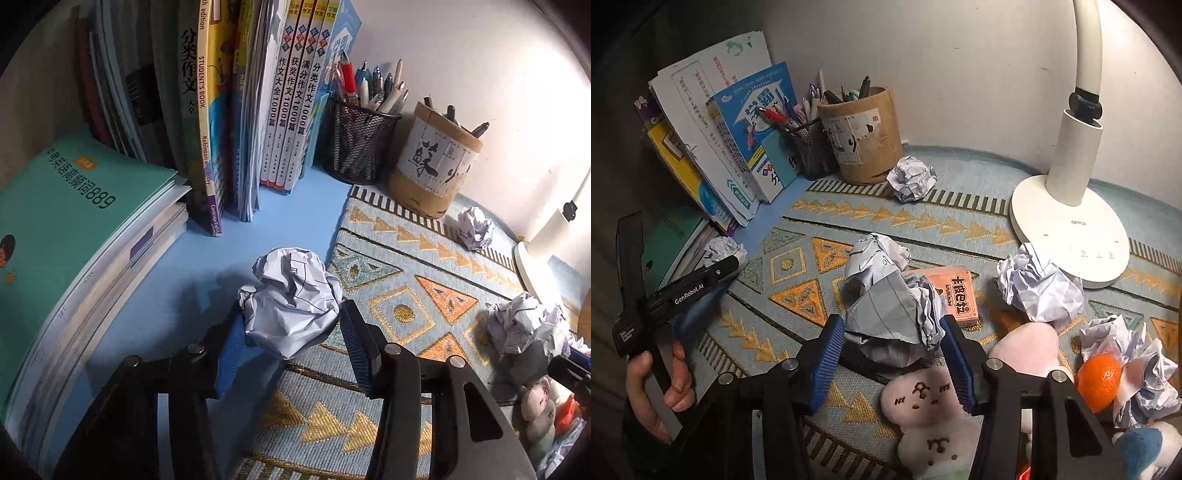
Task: Organize objects
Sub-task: 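Grasp a crumpled paper ball with each tool from the pile, then carry both held paper balls over to the amber glass bowl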
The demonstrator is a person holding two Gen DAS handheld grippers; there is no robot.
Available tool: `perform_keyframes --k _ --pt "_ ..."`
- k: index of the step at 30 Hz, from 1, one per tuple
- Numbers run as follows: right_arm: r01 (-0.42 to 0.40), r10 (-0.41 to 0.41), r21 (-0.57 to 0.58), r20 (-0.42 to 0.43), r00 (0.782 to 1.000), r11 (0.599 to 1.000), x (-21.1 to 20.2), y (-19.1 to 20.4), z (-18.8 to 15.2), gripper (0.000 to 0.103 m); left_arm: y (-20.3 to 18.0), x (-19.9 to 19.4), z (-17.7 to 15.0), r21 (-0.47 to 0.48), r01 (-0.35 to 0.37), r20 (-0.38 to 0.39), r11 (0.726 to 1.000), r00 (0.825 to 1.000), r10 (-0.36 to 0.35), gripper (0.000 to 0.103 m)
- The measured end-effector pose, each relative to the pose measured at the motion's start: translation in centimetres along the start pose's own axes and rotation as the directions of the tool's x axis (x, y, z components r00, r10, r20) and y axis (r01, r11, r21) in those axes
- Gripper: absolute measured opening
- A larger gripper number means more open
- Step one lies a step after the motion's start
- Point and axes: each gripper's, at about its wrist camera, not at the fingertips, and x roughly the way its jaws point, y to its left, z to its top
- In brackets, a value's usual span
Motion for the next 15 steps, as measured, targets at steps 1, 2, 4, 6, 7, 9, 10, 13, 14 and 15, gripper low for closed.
perform_keyframes --k 1,2,4,6,7,9,10,13,14,15 --pt "0.002 -0.002 0.002 0.006 1.0 1.0 -0.2 0.0 -0.1 0.045 -0.1 -0.2 0.0 -0.001 0.013 0.002 1.0 1.0 -0.013 0.047" --pt "-0.003 0.003 0.003 0.015 1.0 1.0 -0.5 -0.1 -0.1 0.044 -0.3 -0.7 0.0 0.002 0.026 0.01 1.0 1.0 -0.026 0.047" --pt "-0.025 0.024 0.011 0.042 0.999 1.0 -1.6 -0.3 -0.2 0.043 -0.9 -1.9 -0.2 0.017 0.052 0.034 0.999 0.998 -0.052 0.047" --pt "-0.064 0.062 0.021 0.082 0.995 0.998 -3.3 -0.7 -0.3 0.043 -1.5 -3.4 -0.3 0.034 0.069 0.058 0.997 0.996 -0.071 0.047" --pt "-0.082 0.079 0.025 0.097 0.992 0.996 -4.2 -0.8 -0.5 0.043 -1.8 -4.4 -0.5 0.036 0.084 0.07 0.996 0.994 -0.087 0.047" --pt "-0.088 0.085 0.023 0.111 0.99 0.996 -5.7 -0.6 -0.8 0.043 -2.4 -5.9 -0.6 0.037 0.126 0.083 0.991 0.988 -0.129 0.047" --pt "-0.089 0.086 0.019 0.116 0.989 0.996 -6.5 -0.4 -1.1 0.043 -2.8 -6.6 -0.8 0.04 0.137 0.092 0.99 0.986 -0.14 0.047" --pt "-0.104 0.1 0.02 0.152 0.983 0.994 -9.1 -0.4 -2.3 0.043 -4.3 -8.9 -1.5 0.063 0.177 0.11 0.982 0.977 -0.183 0.047" --pt "-0.099 0.094 0.022 0.168 0.981 0.995 -10.2 -0.4 -2.7 0.043 -5.0 -9.7 -1.8 0.078 0.189 0.114 0.979 0.974 -0.197 0.047" --pt "-0.097 0.091 0.022 0.185 0.978 0.995 -11.2 -0.6 -3.1 0.043 -5.8 -10.5 -2.1 0.095 0.197 0.117 0.976 0.971 -0.208 0.047"
